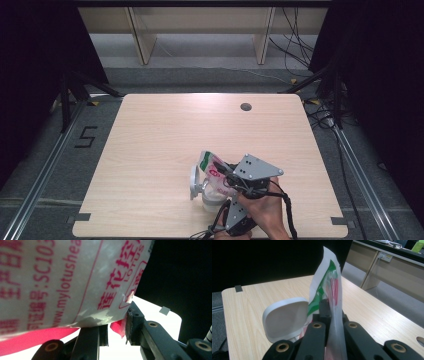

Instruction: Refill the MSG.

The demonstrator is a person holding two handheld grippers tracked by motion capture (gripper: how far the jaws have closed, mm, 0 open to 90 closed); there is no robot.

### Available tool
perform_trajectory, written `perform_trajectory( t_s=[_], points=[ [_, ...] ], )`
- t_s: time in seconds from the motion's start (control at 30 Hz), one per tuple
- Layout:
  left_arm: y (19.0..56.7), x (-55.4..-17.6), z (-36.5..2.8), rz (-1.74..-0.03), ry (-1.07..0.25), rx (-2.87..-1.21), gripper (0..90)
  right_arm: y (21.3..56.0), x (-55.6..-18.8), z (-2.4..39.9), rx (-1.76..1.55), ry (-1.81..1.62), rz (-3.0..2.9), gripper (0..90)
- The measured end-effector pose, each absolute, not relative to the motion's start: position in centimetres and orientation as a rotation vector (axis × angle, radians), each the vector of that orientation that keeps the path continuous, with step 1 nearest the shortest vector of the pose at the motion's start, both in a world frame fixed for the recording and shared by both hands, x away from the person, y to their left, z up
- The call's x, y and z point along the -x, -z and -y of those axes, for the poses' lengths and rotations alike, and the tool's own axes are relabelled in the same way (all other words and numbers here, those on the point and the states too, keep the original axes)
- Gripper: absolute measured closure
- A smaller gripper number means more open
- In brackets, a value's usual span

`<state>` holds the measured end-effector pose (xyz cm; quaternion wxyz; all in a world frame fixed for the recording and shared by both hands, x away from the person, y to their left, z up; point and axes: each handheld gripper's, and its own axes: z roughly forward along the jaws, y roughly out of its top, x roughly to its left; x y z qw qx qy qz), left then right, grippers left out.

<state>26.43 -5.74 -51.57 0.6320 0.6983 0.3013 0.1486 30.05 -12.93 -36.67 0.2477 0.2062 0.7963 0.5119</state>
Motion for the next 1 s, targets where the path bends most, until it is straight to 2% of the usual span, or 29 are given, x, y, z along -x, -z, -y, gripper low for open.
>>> perform_trajectory(
  t_s=[0.67, 0.7, 0.77, 1.0],
  points=[
    [51.43, -26.33, 5.84, -0.684, -0.342, -1.605, 74.5, 36.62, -29.94, 13.09, -0.590, -1.409, -2.171, 90.0],
    [51.42, -26.20, 6.34, -0.705, -0.309, -1.539, 74.5, 36.62, -29.94, 13.08, -0.594, -1.410, -2.168, 90.0],
    [51.31, -26.27, 5.80, -0.688, -0.350, -1.616, 74.6, 36.59, -30.01, 13.08, -0.571, -1.416, -2.160, 90.0],
    [51.34, -26.38, 5.82, -0.675, -0.333, -1.610, 74.5, 36.60, -30.00, 13.13, -0.580, -1.419, -2.163, 90.0]
  ],
)
